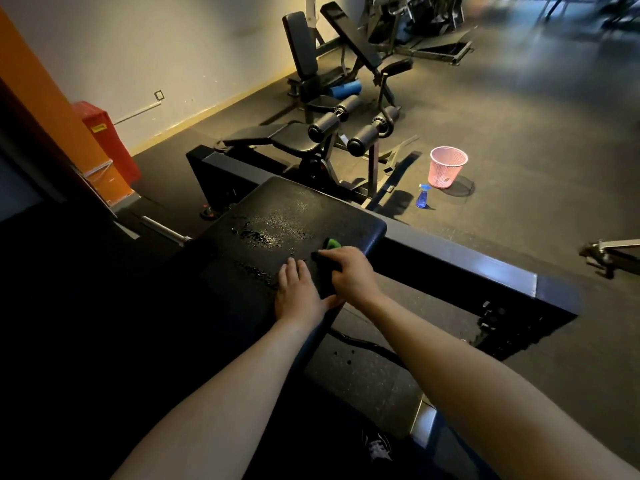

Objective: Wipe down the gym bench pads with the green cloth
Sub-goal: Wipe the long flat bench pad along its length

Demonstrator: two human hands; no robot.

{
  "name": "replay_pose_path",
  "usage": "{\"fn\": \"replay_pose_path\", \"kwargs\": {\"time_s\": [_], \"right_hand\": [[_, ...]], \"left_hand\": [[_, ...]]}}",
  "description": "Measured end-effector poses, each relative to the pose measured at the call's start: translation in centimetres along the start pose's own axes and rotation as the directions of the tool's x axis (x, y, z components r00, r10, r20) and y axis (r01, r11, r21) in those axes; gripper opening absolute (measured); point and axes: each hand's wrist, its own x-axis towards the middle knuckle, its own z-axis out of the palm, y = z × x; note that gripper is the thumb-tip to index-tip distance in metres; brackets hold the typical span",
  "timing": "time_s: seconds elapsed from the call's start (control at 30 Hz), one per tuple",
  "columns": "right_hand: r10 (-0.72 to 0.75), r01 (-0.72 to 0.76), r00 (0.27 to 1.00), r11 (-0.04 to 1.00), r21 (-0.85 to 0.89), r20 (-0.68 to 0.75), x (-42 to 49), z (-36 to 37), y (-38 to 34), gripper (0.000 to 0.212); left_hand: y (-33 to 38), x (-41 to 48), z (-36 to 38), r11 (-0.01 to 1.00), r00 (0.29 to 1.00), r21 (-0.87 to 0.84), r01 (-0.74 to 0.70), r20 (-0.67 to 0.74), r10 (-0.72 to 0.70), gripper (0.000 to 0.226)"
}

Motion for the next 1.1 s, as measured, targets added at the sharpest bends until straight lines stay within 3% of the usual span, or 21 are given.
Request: {"fn": "replay_pose_path", "kwargs": {"time_s": [0.17, 0.3, 0.43, 0.53, 0.6, 0.77, 0.9, 1.0, 1.1], "right_hand": [[-0.213, 0.211, 0.972, 0.977, 0.025, 0.105, -2.2, 0.2, 0.6, 0.050], [-0.313, 0.359, 0.917, 0.917, -0.171, 0.246, -0.2, -1.8, 2.6, 0.050], [-0.193, 0.233, 0.965, 0.940, -0.251, 0.175, 2.3, -3.3, 4.7, 0.056], [-0.013, 0.017, 0.999, 0.995, -0.102, 0.044, 2.6, -2.8, 4.6, 0.055], [-0.012, 0.012, 1.000, 1.000, -0.012, 0.007, 1.9, -2.2, 3.6, 0.050], [-0.377, 0.374, 0.908, 0.926, 0.054, 0.184, -1.0, -0.8, 3.9, 0.040], [-0.524, 0.555, 0.818, 0.828, -0.086, 0.239, 0.3, -2.6, 6.4, 0.045], [-0.467, 0.499, 0.862, 0.851, -0.165, 0.198, 2.5, -4.4, 8.7, 0.047], [-0.303, 0.319, 0.946, 0.934, -0.161, 0.117, 3.9, -5.6, 10.8, 0.054]], "left_hand": [[0.3, 0.0, 0.2, 1.000, 1.000, 0.029, 0.006, 0.001, -0.006, 0.099], [1.0, 0.1, 0.5, 0.998, 0.999, 0.033, 0.047, -0.016, -0.047, 0.111], [2.1, 0.2, 0.9, 0.992, 0.994, 0.062, 0.109, -0.025, -0.107, 0.115], [2.6, 0.3, 1.2, 0.985, 0.989, 0.087, 0.148, -0.023, -0.147, 0.117], [2.9, 0.4, 1.4, 0.981, 0.985, 0.094, 0.171, -0.037, -0.168, 0.119], [3.2, 0.4, 1.7, 0.976, 0.985, 0.137, 0.167, -0.070, -0.159, 0.101], [3.4, 0.3, 1.5, 0.976, 0.980, 0.107, 0.192, -0.072, -0.185, 0.112], [3.6, -0.1, 1.4, 0.971, 0.976, 0.109, 0.213, -0.066, -0.207, 0.110], [4.0, -0.8, 1.7, 0.965, 0.970, 0.114, 0.237, -0.075, -0.230, 0.102]]}}
